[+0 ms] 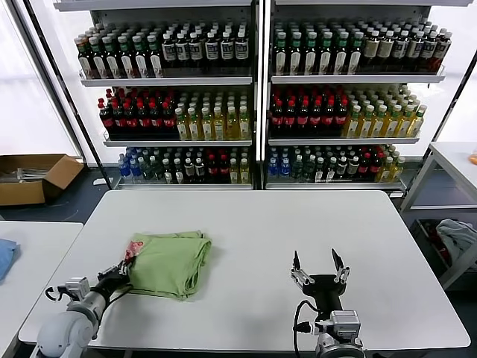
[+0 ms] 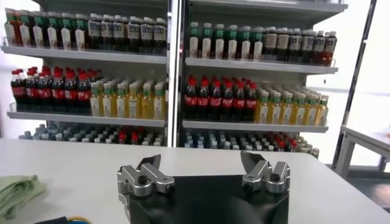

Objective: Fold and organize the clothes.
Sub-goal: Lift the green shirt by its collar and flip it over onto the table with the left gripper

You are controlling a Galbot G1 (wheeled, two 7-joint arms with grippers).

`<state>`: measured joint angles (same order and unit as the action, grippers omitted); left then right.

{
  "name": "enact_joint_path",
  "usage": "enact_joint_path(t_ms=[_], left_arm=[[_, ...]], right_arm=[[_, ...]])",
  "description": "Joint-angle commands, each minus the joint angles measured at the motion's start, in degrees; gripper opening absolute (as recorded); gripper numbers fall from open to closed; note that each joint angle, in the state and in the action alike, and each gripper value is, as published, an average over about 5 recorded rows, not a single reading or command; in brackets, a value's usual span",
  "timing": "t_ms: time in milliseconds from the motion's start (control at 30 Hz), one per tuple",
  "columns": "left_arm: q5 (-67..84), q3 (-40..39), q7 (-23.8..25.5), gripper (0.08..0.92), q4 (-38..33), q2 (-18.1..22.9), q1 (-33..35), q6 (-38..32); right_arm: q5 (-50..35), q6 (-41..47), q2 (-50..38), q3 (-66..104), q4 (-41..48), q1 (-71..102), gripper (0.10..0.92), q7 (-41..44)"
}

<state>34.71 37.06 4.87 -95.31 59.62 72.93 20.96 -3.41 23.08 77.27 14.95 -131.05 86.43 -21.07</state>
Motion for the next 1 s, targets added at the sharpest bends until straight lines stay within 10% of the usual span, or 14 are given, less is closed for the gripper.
enact_joint_path(t_ms=[33,367,800,1000], left_arm=[[3.93,13.13,-0.24,0.112,2.14,-9.45,-1.33,-0.47],[1.83,18.99,1.15,0.112,5.06,-21.36,-3.35,-0.91],[-1.12,-9.05,-5.45,0.112,-28.52,-2.04,1.58,3.29],[-11.18,-28.13,-8.35,0.112,-31.53,5.38,-0.74,4.96]], right_arm=[[-0.67,0.02,-0.22,-0.16,0.42,-0.96,0.823,-0.1],[-2.01,0.13,-1.08,-0.12,0.4,-1.67,0.823,-0.36],[-2.42,-0.38,-1.34,3.51,0.26,1.34,0.823,-0.35],[-1.01,-1.05,0.28,4.81,0.04,3.76,0.823,-0.26]])
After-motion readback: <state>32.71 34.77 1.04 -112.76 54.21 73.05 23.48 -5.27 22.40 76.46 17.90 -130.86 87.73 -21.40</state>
